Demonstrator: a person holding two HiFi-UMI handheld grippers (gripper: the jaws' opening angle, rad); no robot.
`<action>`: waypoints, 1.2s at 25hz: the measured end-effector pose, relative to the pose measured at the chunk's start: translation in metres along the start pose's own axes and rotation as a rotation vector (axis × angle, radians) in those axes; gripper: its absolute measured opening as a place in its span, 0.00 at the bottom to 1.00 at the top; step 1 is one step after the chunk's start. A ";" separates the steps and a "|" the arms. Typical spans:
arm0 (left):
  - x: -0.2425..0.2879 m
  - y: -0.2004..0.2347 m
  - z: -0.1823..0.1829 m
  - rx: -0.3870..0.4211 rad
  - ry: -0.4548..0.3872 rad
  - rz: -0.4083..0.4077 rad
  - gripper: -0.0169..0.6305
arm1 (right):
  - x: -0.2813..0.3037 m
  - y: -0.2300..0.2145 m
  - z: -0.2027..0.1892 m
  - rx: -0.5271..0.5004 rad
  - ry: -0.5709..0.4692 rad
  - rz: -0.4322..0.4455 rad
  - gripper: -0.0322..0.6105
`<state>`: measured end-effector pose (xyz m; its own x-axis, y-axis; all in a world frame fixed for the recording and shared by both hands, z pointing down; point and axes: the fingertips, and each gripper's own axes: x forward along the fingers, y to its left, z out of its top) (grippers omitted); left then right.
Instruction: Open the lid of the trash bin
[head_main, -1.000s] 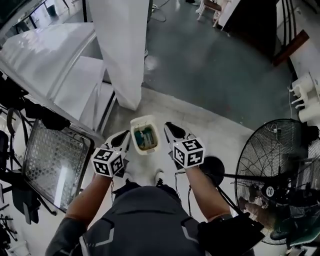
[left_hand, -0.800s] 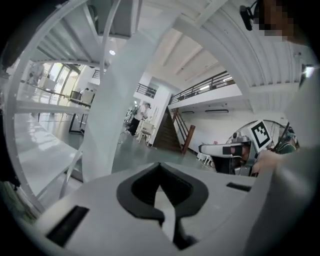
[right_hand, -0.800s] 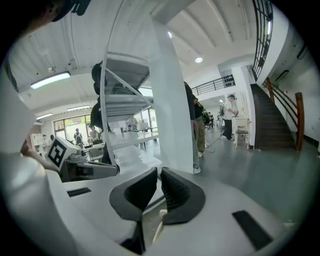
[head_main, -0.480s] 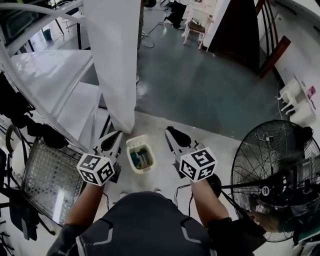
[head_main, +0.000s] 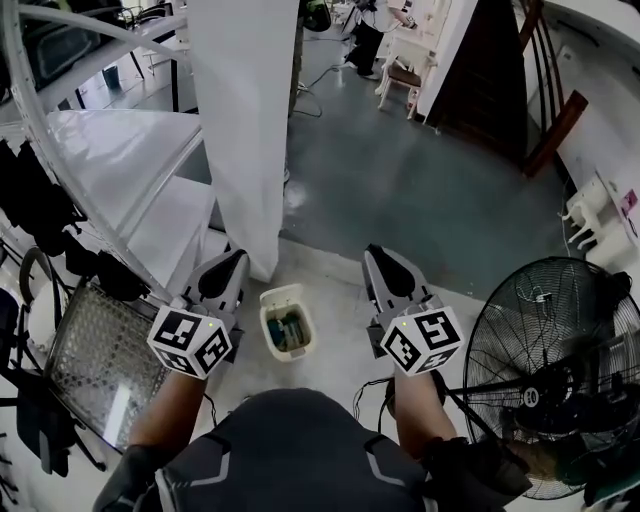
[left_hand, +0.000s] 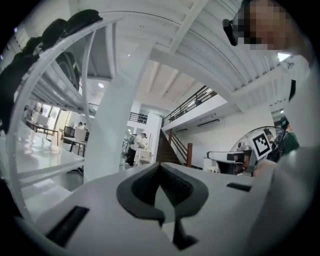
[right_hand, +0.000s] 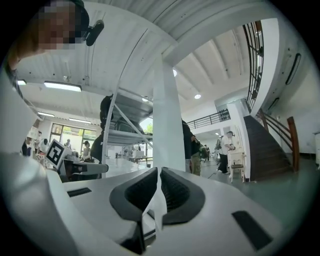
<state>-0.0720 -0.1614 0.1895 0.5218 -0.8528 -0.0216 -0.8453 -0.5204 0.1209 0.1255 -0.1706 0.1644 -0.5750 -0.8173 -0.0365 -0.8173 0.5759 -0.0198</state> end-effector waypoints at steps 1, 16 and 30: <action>-0.001 0.001 0.004 0.010 -0.006 0.013 0.04 | -0.002 -0.001 0.003 -0.004 -0.005 -0.007 0.12; -0.017 -0.001 0.015 -0.005 -0.035 0.021 0.04 | -0.009 -0.016 -0.001 -0.012 0.006 -0.085 0.09; -0.022 0.007 0.012 0.037 0.006 0.055 0.04 | -0.006 -0.020 -0.004 -0.014 0.014 -0.103 0.09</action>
<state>-0.0908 -0.1465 0.1793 0.4751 -0.8799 -0.0096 -0.8764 -0.4741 0.0847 0.1451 -0.1767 0.1691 -0.4885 -0.8723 -0.0214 -0.8724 0.4888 -0.0085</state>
